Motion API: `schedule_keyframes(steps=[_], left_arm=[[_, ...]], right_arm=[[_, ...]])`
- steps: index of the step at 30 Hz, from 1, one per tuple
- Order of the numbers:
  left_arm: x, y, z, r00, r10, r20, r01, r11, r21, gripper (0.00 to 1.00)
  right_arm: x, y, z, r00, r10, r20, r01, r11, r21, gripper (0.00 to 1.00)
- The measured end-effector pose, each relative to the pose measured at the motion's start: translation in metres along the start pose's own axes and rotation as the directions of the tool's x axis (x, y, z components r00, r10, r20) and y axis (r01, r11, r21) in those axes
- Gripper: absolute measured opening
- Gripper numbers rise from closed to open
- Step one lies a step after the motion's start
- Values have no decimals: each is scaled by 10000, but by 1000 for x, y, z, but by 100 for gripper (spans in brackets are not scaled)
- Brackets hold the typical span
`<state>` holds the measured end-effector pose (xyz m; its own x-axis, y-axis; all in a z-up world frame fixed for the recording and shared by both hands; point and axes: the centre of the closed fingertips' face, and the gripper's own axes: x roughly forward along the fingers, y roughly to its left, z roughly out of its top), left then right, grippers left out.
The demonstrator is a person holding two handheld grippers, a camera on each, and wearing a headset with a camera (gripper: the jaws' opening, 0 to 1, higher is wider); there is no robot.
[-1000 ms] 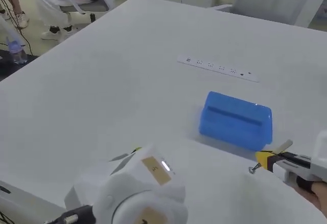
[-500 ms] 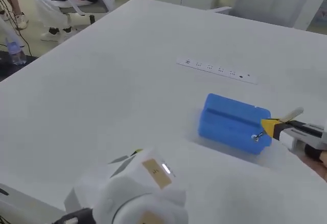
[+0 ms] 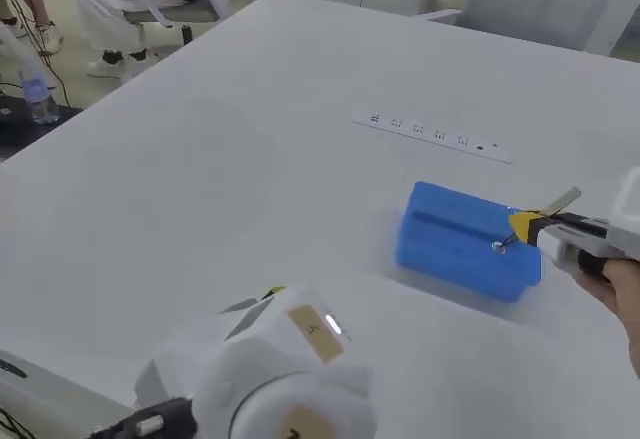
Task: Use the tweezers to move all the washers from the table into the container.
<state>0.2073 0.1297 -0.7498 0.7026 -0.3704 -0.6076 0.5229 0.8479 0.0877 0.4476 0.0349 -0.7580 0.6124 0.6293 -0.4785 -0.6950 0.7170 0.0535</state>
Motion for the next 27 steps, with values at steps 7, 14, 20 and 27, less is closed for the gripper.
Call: schedule_keyframes(steps=[7,14,20,27], left_arm=[[0,-1,2,10000,-43,43,43,10000,-26,97],[-3,3,8,10000,-13,18,13,9998,210,97],[-4,4,14,9999,53,100,-56,9995,300,96],[-9,0,21,9998,-27,213,17,9988,495,93]], right_arm=[[20,-10,-25,9964,-184,-828,167,9997,-204,3],[25,-14,-33,9916,-306,-1253,274,9993,-268,3],[30,-16,-44,9861,-328,-1630,285,9992,-290,3],[32,-18,-52,9826,-342,-1826,286,9990,-331,3]])
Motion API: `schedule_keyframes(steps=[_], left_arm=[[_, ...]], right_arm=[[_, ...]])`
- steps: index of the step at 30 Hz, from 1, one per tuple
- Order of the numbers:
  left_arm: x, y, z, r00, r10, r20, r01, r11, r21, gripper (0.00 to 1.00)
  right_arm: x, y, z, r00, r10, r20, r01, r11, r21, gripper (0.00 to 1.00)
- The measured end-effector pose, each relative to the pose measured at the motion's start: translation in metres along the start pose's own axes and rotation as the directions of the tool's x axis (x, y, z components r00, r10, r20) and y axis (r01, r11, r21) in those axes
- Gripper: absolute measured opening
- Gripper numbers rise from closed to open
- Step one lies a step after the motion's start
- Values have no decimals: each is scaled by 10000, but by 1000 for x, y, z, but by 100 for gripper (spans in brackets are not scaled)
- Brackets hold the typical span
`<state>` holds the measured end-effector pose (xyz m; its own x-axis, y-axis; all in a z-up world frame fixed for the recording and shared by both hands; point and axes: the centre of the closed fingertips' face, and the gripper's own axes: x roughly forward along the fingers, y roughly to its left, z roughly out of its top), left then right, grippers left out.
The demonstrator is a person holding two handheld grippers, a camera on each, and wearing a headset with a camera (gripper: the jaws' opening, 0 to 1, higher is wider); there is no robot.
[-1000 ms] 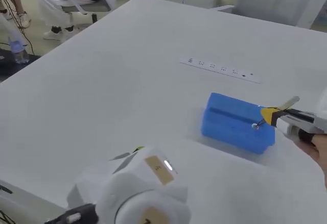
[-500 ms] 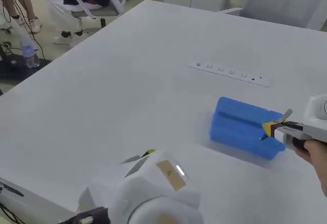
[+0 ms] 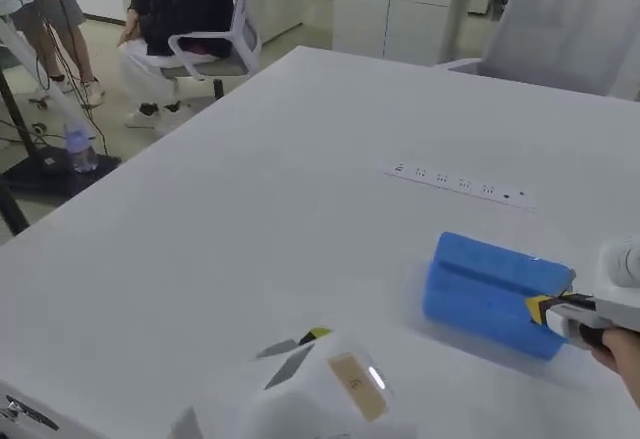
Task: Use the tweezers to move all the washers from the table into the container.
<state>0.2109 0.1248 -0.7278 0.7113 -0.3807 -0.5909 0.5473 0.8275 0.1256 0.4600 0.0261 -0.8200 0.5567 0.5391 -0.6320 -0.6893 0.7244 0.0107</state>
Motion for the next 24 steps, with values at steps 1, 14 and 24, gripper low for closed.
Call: schedule_keyframes(steps=[1,14,24], left_arm=[[0,-1,1,10000,-14,29,14,10000,25,92],[-9,3,27,9983,-349,460,343,9993,131,82],[-14,22,71,9726,-1575,1712,1583,9874,93,51]], right_arm=[[0,0,0,10000,14,2,-14,10000,-22,3],[-29,6,43,9921,122,1247,-174,9990,409,3],[-93,84,65,9537,2276,1965,-2108,9721,-1028,3]])
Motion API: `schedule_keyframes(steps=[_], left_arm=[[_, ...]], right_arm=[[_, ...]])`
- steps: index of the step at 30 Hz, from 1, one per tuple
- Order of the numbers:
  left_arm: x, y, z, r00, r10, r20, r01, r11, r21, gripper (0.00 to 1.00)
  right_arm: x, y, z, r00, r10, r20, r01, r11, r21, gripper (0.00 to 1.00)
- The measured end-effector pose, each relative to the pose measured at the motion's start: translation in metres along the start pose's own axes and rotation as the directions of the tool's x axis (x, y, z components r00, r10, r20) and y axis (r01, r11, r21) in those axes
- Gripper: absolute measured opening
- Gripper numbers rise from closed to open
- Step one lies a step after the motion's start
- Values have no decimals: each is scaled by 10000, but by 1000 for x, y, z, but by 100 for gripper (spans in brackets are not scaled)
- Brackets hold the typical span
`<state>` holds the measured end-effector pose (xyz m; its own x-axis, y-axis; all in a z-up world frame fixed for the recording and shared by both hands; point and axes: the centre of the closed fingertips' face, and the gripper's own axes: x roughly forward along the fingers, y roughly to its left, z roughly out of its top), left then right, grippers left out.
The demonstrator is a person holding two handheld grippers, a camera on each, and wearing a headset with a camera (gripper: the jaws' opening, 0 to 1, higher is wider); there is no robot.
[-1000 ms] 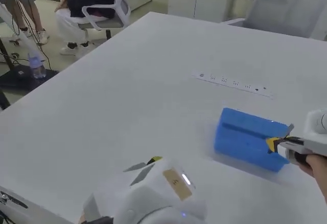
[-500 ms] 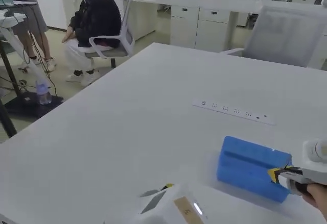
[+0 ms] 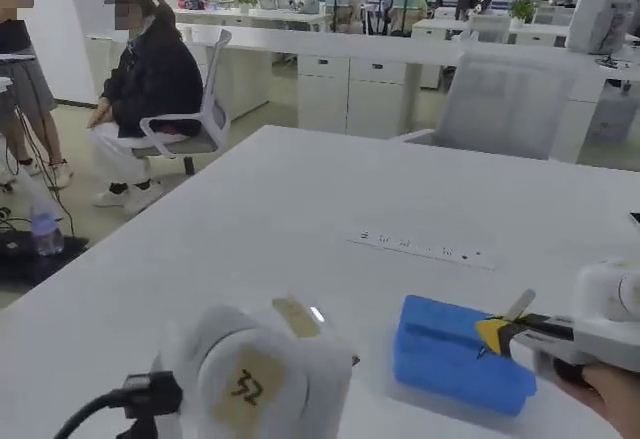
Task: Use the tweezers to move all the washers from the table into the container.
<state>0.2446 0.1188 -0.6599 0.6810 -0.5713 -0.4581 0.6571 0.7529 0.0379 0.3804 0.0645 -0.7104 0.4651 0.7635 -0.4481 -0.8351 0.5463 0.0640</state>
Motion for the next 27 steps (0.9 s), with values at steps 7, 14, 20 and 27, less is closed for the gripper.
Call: schedule_keyframes(steps=[7,14,20,27], left_arm=[[-1,-5,39,9918,-1074,689,1044,9935,457,26],[4,-25,62,9670,-2343,1002,2214,9672,1245,22],[16,-52,69,9395,-3369,617,3141,9194,2369,18],[25,-84,57,8765,-4795,-424,4678,8279,3096,9]], right_arm=[[-30,75,7,9780,2084,101,-2083,9780,-83,3],[-58,113,9,9619,2721,260,-2715,9621,-251,3],[-69,132,-2,9523,3033,-325,-3050,9452,-1164,3],[-78,139,-19,9270,3590,-1085,-3717,9179,-1386,3]])
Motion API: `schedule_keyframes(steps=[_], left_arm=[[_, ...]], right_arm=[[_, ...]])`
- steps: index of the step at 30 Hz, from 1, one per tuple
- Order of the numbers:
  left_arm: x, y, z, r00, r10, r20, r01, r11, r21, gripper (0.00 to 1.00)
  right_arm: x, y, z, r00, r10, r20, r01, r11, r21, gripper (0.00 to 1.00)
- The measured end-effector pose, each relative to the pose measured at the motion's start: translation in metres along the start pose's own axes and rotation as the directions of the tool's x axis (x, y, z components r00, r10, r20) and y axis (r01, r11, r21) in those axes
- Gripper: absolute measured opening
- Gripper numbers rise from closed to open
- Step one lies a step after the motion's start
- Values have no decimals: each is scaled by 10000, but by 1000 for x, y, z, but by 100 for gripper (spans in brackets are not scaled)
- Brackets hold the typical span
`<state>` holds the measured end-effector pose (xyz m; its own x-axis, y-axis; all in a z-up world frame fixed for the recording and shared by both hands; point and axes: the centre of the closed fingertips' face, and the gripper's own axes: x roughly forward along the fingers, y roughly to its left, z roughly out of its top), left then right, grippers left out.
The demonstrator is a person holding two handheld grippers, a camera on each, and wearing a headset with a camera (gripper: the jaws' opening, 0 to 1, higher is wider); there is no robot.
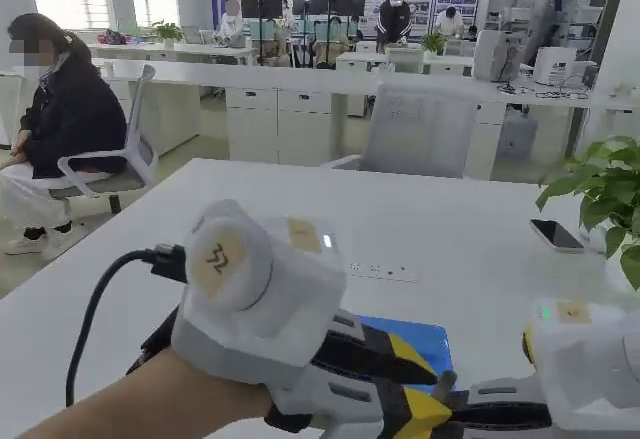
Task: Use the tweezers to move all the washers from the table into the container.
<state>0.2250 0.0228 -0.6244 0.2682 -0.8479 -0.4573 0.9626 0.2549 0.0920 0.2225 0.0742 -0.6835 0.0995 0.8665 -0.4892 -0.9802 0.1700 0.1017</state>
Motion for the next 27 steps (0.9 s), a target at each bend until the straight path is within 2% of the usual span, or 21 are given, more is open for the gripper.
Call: schedule_keyframes(steps=[2,5,7,9,15,17,20,21,24,25,27], left_arm=[[5,-2,-2,9998,-155,-102,156,9998,121,8],[12,-9,-10,9960,-756,-476,771,9965,313,5],[16,-9,-18,9932,-897,-746,939,9941,548,0],[17,-12,-22,9887,-1257,-819,1305,9899,562,0],[23,-7,-36,9851,-1434,-949,1485,9877,487,0],[25,-2,-47,9834,-1353,-1208,1442,9872,683,0],[30,7,-73,9705,-1180,-2103,1497,9785,1419,0],[32,10,-78,9677,-1124,-2256,1492,9769,1531,0],[42,17,-92,9659,-1011,-2384,1407,9778,1554,0],[45,22,-101,9619,-878,-2590,1346,9764,1690,0],[50,29,-120,9463,-600,-3175,1314,9692,2085,0]], right_arm=[[2,5,-10,9987,307,-419,-309,9995,-38,3],[5,6,-25,9933,296,-1117,-368,9973,-633,3],[7,7,-33,9898,316,-1389,-430,9958,-803,3],[9,6,-38,9881,343,-1500,-469,9956,-814,3],[12,-9,-52,9832,286,-1801,-412,9969,-667,5],[14,-20,-61,9781,19,-2080,-177,9971,-742,6],[18,-35,-78,9619,-217,-2724,-53,9952,-980,6],[20,-38,-82,9598,-234,-2798,-45,9951,-984,7],[29,-49,-94,9551,-323,-2944,93,9968,-791,7],[32,-55,-101,9475,-562,-3147,294,9956,-891,7],[38,-63,-110,9368,-889,-3385,537,9923,-1118,7]])
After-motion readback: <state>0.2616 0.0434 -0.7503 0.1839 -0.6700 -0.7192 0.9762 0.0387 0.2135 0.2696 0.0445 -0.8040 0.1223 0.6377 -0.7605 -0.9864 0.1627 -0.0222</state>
